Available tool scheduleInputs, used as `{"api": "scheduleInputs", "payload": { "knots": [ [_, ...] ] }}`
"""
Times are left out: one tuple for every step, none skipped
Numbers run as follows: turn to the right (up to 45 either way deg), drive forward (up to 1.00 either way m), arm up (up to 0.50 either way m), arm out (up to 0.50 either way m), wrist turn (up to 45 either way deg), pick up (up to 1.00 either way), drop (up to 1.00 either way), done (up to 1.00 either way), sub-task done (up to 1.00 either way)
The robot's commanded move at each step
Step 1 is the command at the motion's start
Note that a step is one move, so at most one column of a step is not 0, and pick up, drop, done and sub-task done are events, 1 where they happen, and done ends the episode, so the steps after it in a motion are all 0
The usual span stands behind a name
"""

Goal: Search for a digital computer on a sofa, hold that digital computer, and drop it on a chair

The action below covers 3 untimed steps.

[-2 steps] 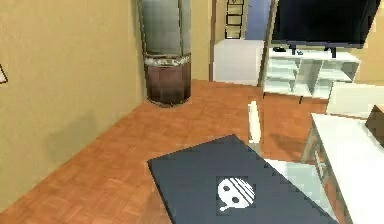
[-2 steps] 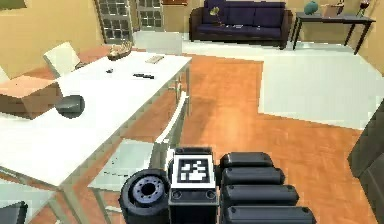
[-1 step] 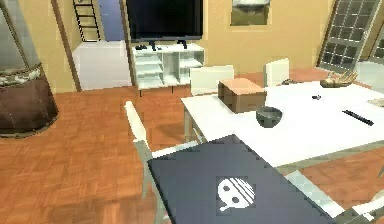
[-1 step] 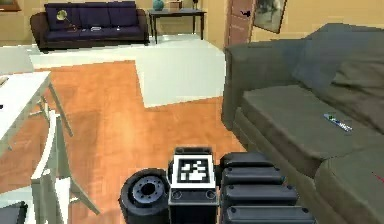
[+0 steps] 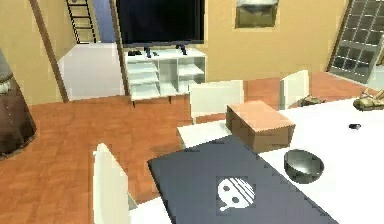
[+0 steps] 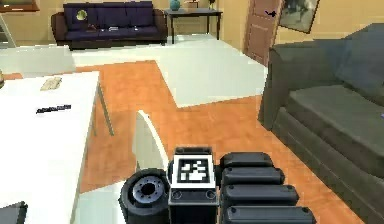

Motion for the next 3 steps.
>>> {"api": "scheduleInputs", "payload": {
  "knots": [
    [45.0,0.0,0.0,0.0,0.0,0.0,0.0,0.0,0.0],
    [45.0,0.0,0.0,0.0,0.0,0.0,0.0,0.0,0.0],
    [39.0,0.0,0.0,0.0,0.0,0.0,0.0,0.0,0.0]
  ]
}}
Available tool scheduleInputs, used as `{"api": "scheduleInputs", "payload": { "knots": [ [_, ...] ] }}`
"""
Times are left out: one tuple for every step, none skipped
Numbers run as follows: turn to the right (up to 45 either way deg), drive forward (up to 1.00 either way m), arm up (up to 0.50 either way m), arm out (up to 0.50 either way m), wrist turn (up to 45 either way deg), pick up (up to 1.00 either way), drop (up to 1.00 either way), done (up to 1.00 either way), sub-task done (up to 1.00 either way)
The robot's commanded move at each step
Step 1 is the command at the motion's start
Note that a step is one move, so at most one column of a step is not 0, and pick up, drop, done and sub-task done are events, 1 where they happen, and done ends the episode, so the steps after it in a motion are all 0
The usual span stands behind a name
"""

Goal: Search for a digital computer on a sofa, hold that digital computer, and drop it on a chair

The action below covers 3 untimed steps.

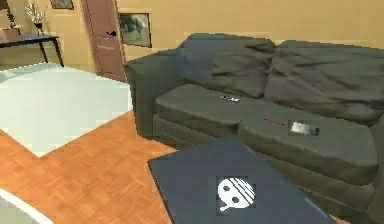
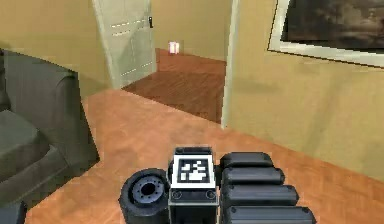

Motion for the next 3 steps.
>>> {"api": "scheduleInputs", "payload": {
  "knots": [
    [-45.0,0.0,0.0,0.0,0.0,0.0,0.0,0.0,0.0],
    [-45.0,0.0,0.0,0.0,0.0,0.0,0.0,0.0,0.0],
    [-30.0,0.0,0.0,0.0,0.0,0.0,0.0,0.0,0.0]
  ]
}}
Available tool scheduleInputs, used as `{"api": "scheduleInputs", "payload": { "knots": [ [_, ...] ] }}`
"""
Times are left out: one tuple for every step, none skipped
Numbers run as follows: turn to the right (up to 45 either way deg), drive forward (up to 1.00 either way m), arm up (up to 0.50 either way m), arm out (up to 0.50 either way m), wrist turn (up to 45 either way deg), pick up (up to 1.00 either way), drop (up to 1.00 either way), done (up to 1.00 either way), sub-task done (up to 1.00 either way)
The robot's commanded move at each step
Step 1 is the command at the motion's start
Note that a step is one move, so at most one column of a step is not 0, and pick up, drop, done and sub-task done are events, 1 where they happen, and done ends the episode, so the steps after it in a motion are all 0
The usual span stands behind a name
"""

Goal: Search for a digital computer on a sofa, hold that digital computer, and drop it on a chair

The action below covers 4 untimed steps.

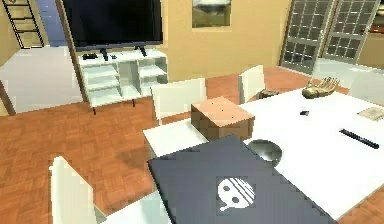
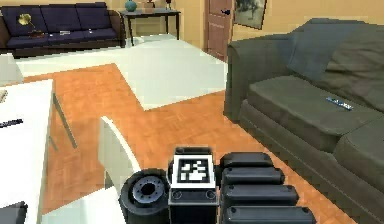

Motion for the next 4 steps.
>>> {"api": "scheduleInputs", "payload": {
  "knots": [
    [0.0,0.0,0.0,0.32,0.0,0.0,0.0,0.0,0.0],
    [0.0,0.0,0.0,0.0,39.0,0.0,0.0,0.0,0.0],
    [0.0,0.0,-0.32,0.0,0.0,0.0,0.0,0.0,0.0],
    [0.0,0.0,-0.5,0.0,0.0,0.0,0.0,0.0,0.0]
  ]
}}
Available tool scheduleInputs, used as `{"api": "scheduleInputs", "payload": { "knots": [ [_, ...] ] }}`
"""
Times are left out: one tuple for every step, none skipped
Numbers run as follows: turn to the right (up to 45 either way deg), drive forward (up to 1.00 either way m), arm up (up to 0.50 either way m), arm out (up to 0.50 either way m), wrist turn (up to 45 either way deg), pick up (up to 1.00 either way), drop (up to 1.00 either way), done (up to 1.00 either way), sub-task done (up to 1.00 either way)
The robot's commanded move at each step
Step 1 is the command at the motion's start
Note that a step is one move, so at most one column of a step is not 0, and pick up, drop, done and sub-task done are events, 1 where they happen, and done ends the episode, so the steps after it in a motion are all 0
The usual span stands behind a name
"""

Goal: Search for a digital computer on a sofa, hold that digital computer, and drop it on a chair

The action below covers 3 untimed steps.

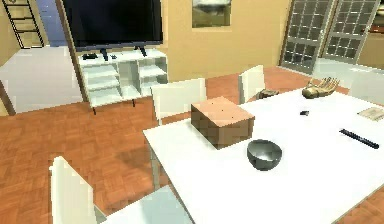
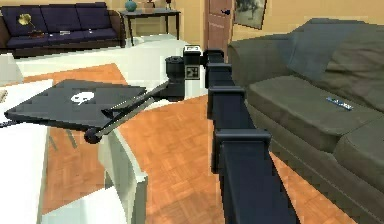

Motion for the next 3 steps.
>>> {"api": "scheduleInputs", "payload": {
  "knots": [
    [0.0,0.0,0.0,0.0,0.0,0.0,1.0,0.0,0.0],
    [0.0,0.0,0.0,-0.1,0.0,0.0,0.0,0.0,0.0],
    [0.0,0.0,0.0,0.0,0.0,0.0,0.0,1.0,0.0]
  ]
}}
